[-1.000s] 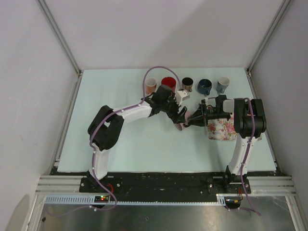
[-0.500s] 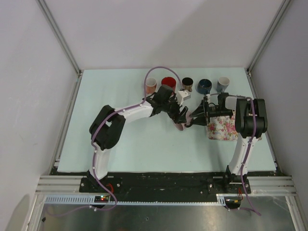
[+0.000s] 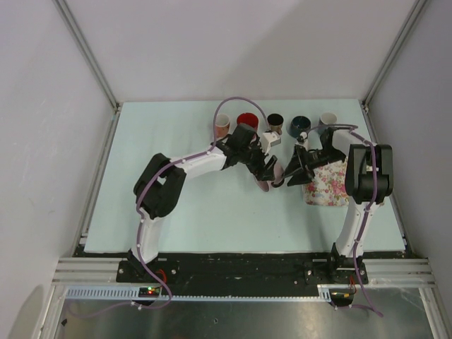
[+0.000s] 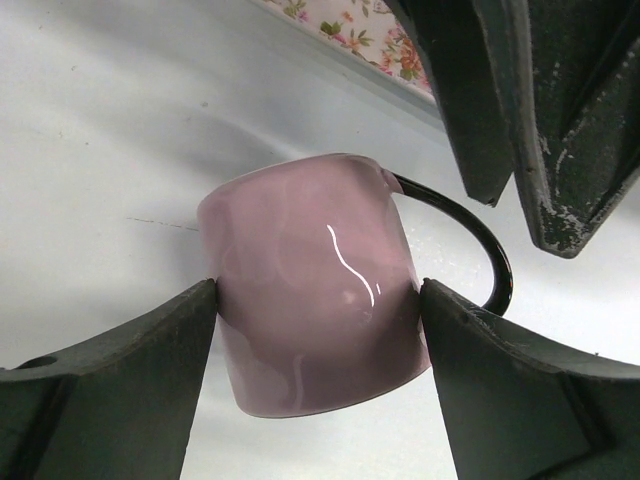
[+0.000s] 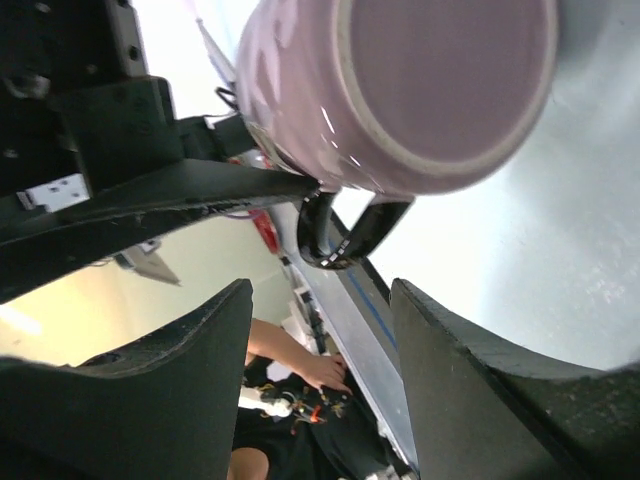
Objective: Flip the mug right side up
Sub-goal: Turn over the cup on the tray.
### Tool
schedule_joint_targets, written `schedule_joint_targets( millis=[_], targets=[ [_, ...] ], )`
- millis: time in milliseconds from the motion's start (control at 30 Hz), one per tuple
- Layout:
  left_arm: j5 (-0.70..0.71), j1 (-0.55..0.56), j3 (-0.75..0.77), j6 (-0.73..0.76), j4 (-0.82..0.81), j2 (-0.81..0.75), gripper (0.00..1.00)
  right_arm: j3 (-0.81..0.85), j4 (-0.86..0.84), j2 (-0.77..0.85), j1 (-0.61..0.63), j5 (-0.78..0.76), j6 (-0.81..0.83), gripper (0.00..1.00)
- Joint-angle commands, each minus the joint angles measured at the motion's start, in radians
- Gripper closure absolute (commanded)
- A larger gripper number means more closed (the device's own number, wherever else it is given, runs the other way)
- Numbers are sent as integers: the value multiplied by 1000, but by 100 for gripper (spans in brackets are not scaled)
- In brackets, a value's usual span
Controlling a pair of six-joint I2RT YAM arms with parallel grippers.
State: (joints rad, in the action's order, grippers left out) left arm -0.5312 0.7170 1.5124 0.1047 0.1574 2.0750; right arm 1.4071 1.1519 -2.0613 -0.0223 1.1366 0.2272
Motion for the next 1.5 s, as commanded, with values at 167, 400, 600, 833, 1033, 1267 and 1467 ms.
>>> schedule_joint_targets(
  millis=[167,400,600,833,1033,1267,1467],
  targets=[
    [19,-7,29,5,68,41,15,106,75,209,113,-523,161,36],
    [8,-7,37,-9,74,45,15,-7,-115,435,251,-967,350,32],
    [1,-9,42,-12,78,44,15,-268,-419,673,382,-1130,585,27],
    [-10,-9,46,-22,79,43,15,-419,-577,849,406,-1038,701,24],
    [-21,-9,48,-28,82,43,15,-520,-629,929,553,-1142,856,24],
    [-31,-10,50,-35,85,45,15,-552,-690,872,700,-1283,888,26],
    [-35,-11,51,-37,86,42,15,-556,-730,748,773,-1419,866,32]
  ],
)
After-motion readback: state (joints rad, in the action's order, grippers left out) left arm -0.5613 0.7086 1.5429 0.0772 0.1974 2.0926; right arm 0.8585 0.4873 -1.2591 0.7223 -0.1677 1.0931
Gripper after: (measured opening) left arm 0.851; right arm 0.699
